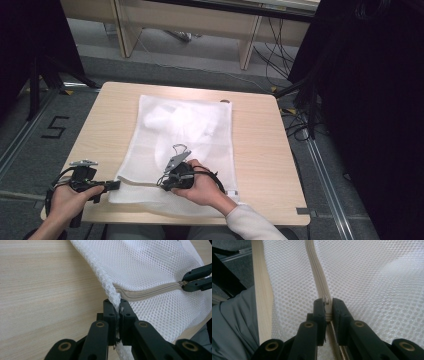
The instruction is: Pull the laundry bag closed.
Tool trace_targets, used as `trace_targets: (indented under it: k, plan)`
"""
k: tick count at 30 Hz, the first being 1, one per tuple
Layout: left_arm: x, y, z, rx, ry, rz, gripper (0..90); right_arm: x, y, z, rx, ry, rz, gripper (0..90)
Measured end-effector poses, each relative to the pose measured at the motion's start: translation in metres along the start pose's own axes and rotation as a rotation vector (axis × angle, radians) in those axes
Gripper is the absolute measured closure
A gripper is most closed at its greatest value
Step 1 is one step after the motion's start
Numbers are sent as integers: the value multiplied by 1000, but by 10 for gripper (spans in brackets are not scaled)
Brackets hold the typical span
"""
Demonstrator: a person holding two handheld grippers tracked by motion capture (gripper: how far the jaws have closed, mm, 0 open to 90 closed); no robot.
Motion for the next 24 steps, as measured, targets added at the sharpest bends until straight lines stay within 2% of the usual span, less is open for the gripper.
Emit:
trace_targets:
  k: [3, 4, 7, 10, 11, 13, 15, 17, 18, 21, 24]
  plan:
    - [1, -1, 0, -10, -11, 2, 854, 2, 1, 0, -2, 3, -5, 825]
    - [0, 0, 0, 2, 0, -3, 854, 2, 1, -1, -2, 2, -3, 825]
    - [0, 0, 0, 1, -1, -1, 854, 4, 1, -2, -7, -2, -6, 825]
    - [1, -2, 0, -20, -21, 3, 854, 4, 2, -3, -7, 3, -6, 825]
    - [0, -1, 0, 2, 0, 1, 854, 4, 2, -4, -6, 5, -9, 825]
    - [1, -2, 0, -17, -17, 2, 854, 5, 2, -4, -7, 2, -7, 826]
    - [0, -1, 0, 1, -1, 0, 854, 6, 2, -4, -3, 3, -7, 825]
    - [0, -1, 0, -1, -3, 2, 854, 6, 2, -4, -3, 1, -9, 825]
    - [1, -3, 0, -19, -20, 1, 853, 6, 2, -4, -10, 4, -8, 825]
    - [0, -1, 0, 0, -2, 3, 854, 9, 3, -5, -13, 1, -9, 825]
    - [1, -2, 0, -16, -18, 4, 853, 10, 3, -7, -11, 0, -11, 825]
Point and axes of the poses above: each handheld gripper's, and its own axes: x roughly backward along the jaws, z roughly out of its top, y roughly to its right, the point moved 3 cm from there along -x, roughly forward along the jaws, and after that the axes turned 5 degrees about y, right-handed, at the moved point
